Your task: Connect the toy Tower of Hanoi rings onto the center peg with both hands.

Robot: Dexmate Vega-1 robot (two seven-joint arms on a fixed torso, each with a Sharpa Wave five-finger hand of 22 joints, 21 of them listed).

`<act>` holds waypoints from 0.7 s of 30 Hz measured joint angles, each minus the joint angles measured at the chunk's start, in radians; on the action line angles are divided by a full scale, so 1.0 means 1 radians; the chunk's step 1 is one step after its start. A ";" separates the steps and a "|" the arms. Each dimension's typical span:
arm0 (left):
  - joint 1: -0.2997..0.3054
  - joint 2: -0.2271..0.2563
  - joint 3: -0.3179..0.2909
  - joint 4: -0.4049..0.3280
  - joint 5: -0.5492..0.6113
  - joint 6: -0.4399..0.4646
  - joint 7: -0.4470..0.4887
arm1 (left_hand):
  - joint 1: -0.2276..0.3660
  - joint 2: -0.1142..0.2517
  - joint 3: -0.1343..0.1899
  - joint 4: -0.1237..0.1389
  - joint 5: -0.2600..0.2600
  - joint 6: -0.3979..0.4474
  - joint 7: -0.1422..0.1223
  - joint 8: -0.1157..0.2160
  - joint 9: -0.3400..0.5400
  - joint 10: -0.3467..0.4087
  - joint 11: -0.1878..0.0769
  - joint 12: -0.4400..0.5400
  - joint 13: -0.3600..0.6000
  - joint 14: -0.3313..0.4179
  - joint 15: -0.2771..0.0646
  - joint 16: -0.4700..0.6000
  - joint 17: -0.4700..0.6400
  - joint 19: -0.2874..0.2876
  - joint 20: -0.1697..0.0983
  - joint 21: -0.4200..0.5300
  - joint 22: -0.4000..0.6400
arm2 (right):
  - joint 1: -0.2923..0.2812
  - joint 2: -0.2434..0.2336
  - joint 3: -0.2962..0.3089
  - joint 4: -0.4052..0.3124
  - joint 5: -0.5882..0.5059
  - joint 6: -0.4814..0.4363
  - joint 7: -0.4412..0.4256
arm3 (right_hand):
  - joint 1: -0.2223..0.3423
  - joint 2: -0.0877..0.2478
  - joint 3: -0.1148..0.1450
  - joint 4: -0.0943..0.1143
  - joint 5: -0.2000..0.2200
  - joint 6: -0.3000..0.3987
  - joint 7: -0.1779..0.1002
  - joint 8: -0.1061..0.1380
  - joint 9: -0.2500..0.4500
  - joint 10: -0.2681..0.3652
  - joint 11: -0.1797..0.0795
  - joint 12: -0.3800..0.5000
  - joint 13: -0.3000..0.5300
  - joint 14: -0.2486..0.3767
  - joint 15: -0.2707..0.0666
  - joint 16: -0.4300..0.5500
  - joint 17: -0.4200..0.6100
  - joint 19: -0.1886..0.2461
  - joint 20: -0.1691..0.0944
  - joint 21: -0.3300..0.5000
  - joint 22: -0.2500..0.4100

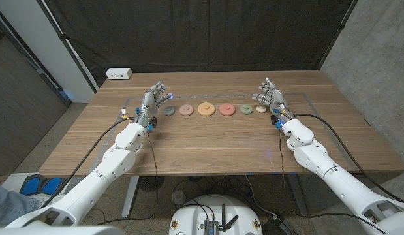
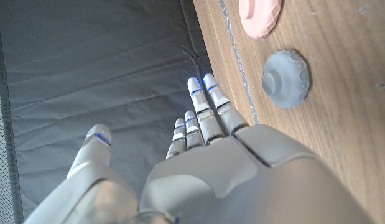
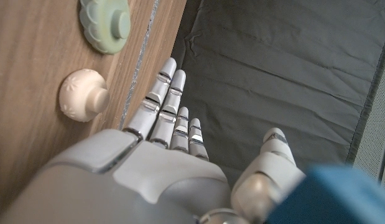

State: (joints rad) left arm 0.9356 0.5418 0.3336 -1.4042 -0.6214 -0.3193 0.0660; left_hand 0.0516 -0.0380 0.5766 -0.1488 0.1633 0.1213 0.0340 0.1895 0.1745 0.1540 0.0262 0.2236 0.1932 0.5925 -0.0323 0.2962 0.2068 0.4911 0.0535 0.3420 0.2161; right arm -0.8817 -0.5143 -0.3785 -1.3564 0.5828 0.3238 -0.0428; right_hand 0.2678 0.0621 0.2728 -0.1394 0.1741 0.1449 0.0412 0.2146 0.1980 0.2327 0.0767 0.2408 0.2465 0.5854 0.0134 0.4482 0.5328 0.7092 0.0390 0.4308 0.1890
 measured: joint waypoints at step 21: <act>0.006 0.002 -0.003 -0.013 0.012 0.010 0.029 | 0.007 0.015 -0.007 -0.007 0.005 0.050 0.008 0.000 0.000 0.055 0.002 0.000 0.000 0.257 -0.046 0.127 0.060 0.173 -0.048 0.120 0.067 | 0.008 0.020 -0.008 0.012 -0.030 0.004 -0.047 | 0.000 0.000 -0.021 0.001 0.000 0.050 -0.011 0.008 0.005 0.075 -0.014 0.037 0.035 0.278 -0.106 0.183 0.159 0.267 -0.091 0.144 0.041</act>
State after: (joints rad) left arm 0.9419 0.5439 0.3308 -1.4169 -0.6093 -0.3091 0.0947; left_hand 0.0584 -0.0233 0.5695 -0.1560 0.1687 0.1711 0.0419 0.1895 0.1744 0.2090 0.0284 0.2235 0.1932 0.8493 -0.0787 0.4236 0.2671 0.6639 0.0056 0.4617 0.2831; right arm -0.8733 -0.4942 -0.3864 -1.3447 0.5528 0.3281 -0.0899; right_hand 0.2675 0.0619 0.2519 -0.1381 0.1741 0.1952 0.0303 0.2223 0.2025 0.3080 0.0623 0.2778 0.2813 0.8637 -0.0922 0.6310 0.6916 0.9767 -0.0523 0.5743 0.2304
